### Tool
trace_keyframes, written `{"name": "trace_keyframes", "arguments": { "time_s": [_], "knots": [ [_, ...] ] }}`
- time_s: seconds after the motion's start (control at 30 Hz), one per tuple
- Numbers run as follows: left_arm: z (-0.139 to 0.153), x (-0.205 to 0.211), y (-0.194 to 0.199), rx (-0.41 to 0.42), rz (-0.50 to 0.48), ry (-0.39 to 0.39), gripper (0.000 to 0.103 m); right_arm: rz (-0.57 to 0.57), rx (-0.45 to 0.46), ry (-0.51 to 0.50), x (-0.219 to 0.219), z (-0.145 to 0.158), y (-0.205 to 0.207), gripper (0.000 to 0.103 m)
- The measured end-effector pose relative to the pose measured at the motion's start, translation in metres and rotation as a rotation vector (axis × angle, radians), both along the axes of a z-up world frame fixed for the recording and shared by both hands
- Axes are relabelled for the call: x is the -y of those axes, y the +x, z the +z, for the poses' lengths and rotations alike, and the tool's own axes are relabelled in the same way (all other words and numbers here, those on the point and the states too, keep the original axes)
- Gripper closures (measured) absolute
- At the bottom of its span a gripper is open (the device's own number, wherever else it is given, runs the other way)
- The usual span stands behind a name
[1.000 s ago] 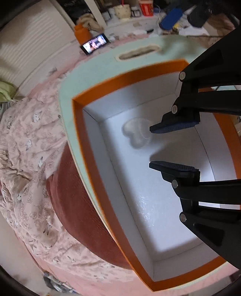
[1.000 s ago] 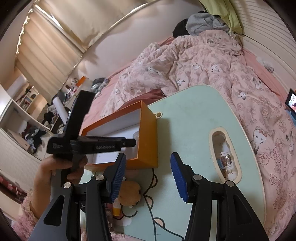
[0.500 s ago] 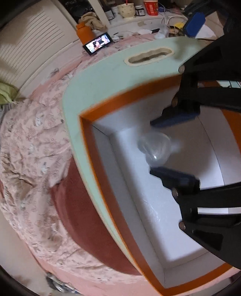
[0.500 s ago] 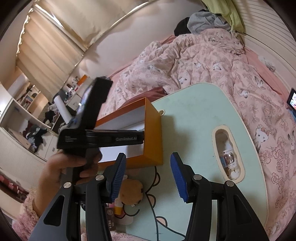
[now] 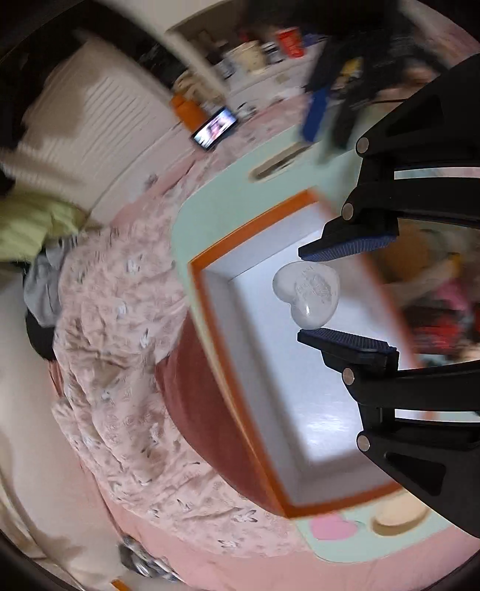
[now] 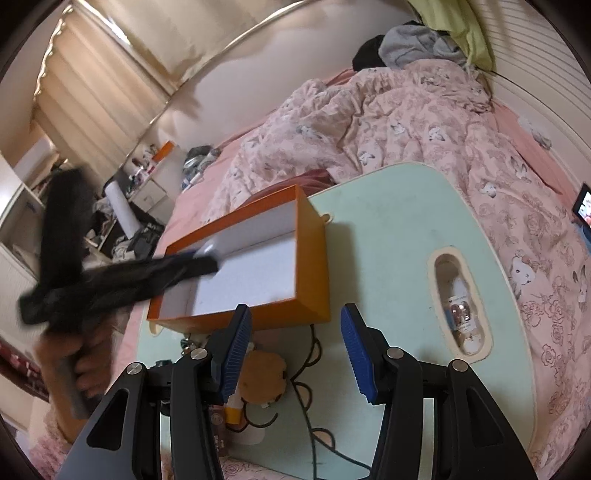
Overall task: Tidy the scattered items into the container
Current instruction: 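Lift the clear heart piece out and set it on the table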
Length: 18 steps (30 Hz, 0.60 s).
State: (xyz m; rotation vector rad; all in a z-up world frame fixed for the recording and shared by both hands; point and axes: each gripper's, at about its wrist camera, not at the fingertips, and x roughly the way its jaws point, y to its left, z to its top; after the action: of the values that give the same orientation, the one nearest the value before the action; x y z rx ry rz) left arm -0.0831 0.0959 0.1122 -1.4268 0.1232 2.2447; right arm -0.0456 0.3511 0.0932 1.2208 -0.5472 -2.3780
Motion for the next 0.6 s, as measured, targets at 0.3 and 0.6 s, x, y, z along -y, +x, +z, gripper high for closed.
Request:
{"name": "trace_keyframes", "arguments": {
  "time_s": [0.3,0.6],
  "knots": [
    [-0.042,0.033,0.072,0.105,-0.037,0.082,0.064,0.036,0.024,0.017,0.021,-0.01,-0.001,0.053],
    [-0.042,0.04,0.079,-0.015,0.001,0.084,0.051,0.057,0.039,0.034,0.035,-0.016,-0.001,0.053]
  ]
}}
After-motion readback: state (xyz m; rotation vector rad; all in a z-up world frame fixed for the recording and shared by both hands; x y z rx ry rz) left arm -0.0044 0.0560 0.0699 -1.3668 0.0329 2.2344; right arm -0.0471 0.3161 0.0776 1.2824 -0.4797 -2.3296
